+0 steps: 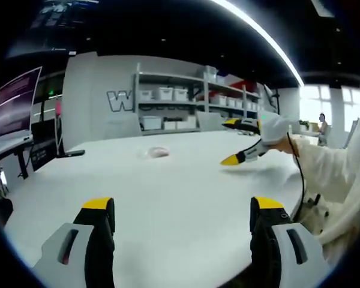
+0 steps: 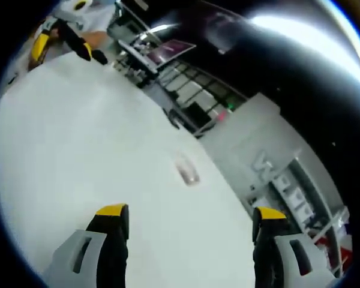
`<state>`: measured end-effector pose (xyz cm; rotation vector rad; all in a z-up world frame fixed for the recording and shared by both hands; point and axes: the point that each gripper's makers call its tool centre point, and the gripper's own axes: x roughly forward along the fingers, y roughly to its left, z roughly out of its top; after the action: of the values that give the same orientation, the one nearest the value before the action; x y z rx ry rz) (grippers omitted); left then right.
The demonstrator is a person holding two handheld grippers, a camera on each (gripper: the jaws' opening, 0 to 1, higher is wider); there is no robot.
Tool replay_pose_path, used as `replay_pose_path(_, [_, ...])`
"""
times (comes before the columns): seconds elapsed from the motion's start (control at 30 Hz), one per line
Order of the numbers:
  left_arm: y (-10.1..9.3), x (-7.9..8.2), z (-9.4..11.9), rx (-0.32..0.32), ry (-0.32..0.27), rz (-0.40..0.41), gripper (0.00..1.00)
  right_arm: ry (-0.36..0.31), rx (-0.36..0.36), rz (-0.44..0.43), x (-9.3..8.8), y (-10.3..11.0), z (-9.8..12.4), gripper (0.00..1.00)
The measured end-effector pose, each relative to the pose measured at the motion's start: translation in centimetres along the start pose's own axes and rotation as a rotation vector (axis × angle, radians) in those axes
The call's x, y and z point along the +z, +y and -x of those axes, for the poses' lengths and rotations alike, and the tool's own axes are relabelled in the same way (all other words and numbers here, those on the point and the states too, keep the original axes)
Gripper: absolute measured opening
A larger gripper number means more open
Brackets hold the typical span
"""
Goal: Open the resealable bag by pulling the two sides of the seal apart until the entire bag opening is separated and visibly accessible.
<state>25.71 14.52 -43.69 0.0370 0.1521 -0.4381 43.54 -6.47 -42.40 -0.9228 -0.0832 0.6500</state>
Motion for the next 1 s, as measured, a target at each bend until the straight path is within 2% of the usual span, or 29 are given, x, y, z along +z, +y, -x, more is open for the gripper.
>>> replay_pose_path(0.63, [0.3,-0.4,-0.1,0.005,0.014,-0.004,0.93,-0.016,-0.017,0.004,0.2,-0.4,-1.6,0.85])
replay_pose_path(1.0, [0.0,-0.4,-0.2,0.001,0.016,-0.003,0.92,-0.027,-0.014,0.050,0.9,-0.2,-2.6,0.84])
